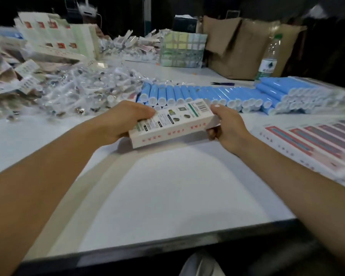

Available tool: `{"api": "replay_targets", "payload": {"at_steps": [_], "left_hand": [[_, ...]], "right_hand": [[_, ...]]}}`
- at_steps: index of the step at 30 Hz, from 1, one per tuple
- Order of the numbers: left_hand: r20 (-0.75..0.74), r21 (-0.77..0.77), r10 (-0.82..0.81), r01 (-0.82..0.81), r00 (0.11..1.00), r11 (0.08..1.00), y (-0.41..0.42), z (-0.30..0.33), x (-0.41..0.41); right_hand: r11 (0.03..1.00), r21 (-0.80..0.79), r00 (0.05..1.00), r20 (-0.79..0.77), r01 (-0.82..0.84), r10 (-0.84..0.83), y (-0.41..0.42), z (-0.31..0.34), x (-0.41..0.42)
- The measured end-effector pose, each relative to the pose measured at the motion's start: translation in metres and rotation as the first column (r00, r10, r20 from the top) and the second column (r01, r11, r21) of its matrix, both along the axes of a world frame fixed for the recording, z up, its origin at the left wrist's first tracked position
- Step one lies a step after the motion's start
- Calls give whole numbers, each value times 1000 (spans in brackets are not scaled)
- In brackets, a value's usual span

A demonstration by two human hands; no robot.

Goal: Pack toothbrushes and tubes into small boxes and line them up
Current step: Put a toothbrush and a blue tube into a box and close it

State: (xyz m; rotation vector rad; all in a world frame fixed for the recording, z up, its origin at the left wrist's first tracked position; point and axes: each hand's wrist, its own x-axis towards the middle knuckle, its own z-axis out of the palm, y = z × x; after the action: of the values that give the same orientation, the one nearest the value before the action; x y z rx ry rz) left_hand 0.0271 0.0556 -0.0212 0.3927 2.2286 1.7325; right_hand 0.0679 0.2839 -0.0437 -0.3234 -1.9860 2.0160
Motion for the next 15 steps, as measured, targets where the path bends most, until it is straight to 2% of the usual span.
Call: {"api": "replay_targets", "payload": {"at_steps": [3,5,6,8,10,11,12,15], "left_hand": [[-105,-40,75,-79,992,996,-1,-7,0],[-337,-213,47,-125,940,969,-3,-11,4],[-477,-367,-7,-192,879,910,-4,-11,4],[-652,-627,-186,-385,735,677,0,-7,12],[-695,-708,-351,-512,627,487,11,-8,19],[-693,-720,-412,-538,592,438,19,-10,23],[-680,-733,-442,-547,585,403,26,-11,27],[-662,-749,-443,-544,604,379,36,-17,29]], "right_hand": [[998,59,1000,14,5,-5,2,-2,-1],[994,113,1000,29,1,-4,1,-4,-2],[991,132,1000,30,-5,1,-1,-4,-2],[988,155,999,35,-19,14,-4,-6,-1],[985,168,999,37,-35,29,-7,-6,-1],[984,173,999,36,-38,32,-7,-6,-1],[982,183,999,35,-40,34,-7,-5,-1],[975,215,997,45,-64,56,-9,-4,3]]}}
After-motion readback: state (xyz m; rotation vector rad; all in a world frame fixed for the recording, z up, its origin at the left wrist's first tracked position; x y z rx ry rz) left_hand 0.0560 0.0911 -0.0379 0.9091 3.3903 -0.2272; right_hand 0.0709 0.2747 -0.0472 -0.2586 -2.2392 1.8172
